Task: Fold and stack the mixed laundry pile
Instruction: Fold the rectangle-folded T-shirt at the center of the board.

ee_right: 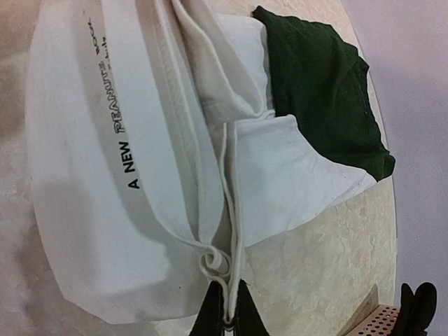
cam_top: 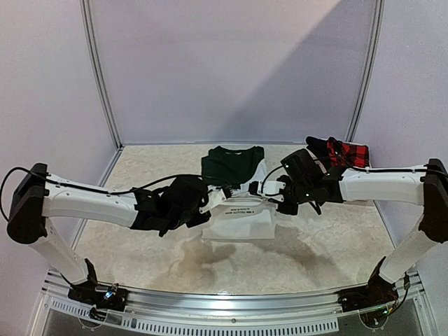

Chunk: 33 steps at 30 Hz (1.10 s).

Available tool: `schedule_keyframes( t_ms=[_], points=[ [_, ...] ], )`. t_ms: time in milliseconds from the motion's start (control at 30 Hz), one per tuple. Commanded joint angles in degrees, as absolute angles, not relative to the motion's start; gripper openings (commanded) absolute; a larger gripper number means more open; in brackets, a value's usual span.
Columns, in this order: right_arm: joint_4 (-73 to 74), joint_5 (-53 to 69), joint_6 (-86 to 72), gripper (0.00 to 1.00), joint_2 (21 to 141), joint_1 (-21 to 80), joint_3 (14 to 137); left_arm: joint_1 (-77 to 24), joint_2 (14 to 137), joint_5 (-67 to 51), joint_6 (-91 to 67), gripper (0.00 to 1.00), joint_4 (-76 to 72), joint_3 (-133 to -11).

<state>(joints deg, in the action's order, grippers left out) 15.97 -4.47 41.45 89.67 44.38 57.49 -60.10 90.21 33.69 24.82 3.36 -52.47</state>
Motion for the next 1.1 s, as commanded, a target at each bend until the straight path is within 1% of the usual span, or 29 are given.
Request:
schedule_keyframes(
  t_ms=[0,233,433,800,1067],
  points=[
    [14.04,-6.65,39.05,0.0,93.54,42.94,61.35,-57.41,92.92,32.01,21.13,0.0,5.37,-55.61],
    [13.44,-8.5,37.73,0.0,97.94,41.88,64.55,-55.63,98.99,31.13,19.33,0.0,7.12,-60.18],
    [13.54,-8.5,37.37,0.0,101.56,40.9,66.82,-53.0,101.58,32.04,16.86,0.0,7.55,-62.24],
    [12.59,-10.51,36.65,0.0,108.22,39.45,71.58,-48.71,106.67,27.46,14.83,0.0,8.85,-66.15],
    [12.59,-12.71,35.62,0.0,111.56,38.11,73.9,-47.91,111.72,29.41,14.54,0.0,7.56,-69.87]
  ],
)
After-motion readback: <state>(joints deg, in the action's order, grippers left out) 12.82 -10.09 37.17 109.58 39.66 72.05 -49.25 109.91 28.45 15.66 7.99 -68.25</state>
